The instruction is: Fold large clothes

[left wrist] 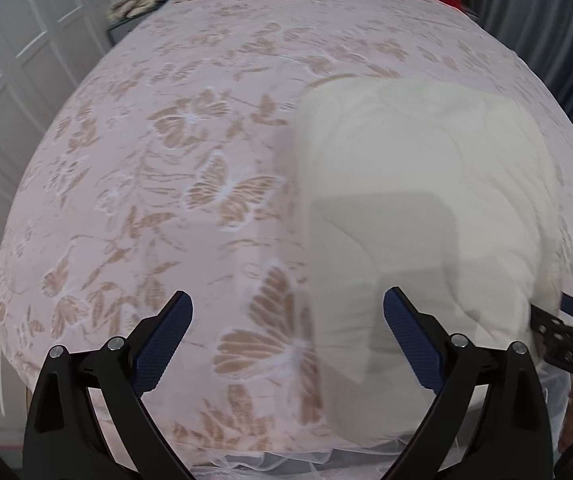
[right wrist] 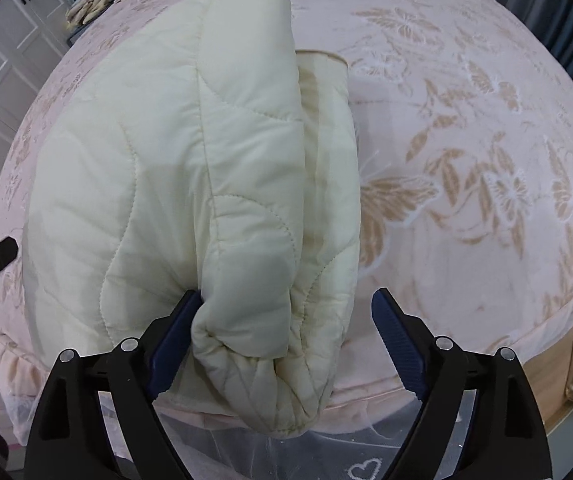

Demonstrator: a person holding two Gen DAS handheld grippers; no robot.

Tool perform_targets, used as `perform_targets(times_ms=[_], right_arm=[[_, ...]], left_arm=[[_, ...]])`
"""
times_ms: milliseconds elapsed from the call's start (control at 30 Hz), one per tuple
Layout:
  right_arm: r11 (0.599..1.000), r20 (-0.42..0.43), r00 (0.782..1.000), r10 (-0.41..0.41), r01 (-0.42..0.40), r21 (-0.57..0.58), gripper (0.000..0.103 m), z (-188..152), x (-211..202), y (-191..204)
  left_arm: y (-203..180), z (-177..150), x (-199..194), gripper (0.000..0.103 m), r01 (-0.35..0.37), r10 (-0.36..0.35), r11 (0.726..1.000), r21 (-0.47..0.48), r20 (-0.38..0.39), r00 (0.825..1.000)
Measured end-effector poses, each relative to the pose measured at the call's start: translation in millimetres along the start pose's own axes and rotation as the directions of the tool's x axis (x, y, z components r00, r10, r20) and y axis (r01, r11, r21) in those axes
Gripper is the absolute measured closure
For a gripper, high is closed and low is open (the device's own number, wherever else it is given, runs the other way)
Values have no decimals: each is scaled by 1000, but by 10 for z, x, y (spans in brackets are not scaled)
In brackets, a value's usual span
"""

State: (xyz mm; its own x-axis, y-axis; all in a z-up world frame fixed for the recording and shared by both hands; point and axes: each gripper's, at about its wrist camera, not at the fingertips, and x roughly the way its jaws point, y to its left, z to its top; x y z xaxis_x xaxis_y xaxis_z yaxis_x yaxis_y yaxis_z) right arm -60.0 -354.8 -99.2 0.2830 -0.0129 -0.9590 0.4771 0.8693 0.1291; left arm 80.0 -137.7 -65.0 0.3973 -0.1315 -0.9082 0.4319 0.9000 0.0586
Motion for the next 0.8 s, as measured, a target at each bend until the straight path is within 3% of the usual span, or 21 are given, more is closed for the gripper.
perform_targets(times_ms=[200, 400, 467, 567, 600, 633, 667, 733, 800], right_arm=[[1000, -18, 1000, 11, -11, -18, 18, 46, 117, 26], [996, -35, 996, 85, -85, 12, 19, 118, 238, -69], [991, -37, 990, 133, -132, 27, 29, 132, 253, -100], [991, -31, 991, 133, -133, 11, 38, 150, 230, -76], [992, -24, 992, 126, -126, 1, 45, 151, 196, -44], [994, -13, 994, 107, -108, -18, 53, 151, 148, 6], [996, -2, 996, 88, -88, -33, 57, 140, 104, 60], [998, 32, 999, 29, -27, -65, 66, 140, -14, 181], [996, 69, 998, -6, 12, -87, 72, 142, -135, 269]], left_arm=[[-253, 26, 153, 5, -9, 10, 998, 68, -10, 1000], [-341, 96, 352, 5, 20, -17, 997, 76, -33, 999], [-338, 120, 411, 5, 44, -42, 997, 69, -39, 998], [-305, 161, 513, 5, 134, -132, 991, 23, -66, 989], [-305, 178, 529, 9, 170, -169, 985, 14, -82, 982], [-331, 200, 500, 24, 203, -200, 979, 25, -91, 976], [-365, 213, 452, 27, 196, -191, 980, 45, -89, 977], [-423, 225, 315, 46, 181, -176, 980, 87, -65, 982], [-436, 238, 161, 56, 167, -164, 979, 118, -36, 986]])
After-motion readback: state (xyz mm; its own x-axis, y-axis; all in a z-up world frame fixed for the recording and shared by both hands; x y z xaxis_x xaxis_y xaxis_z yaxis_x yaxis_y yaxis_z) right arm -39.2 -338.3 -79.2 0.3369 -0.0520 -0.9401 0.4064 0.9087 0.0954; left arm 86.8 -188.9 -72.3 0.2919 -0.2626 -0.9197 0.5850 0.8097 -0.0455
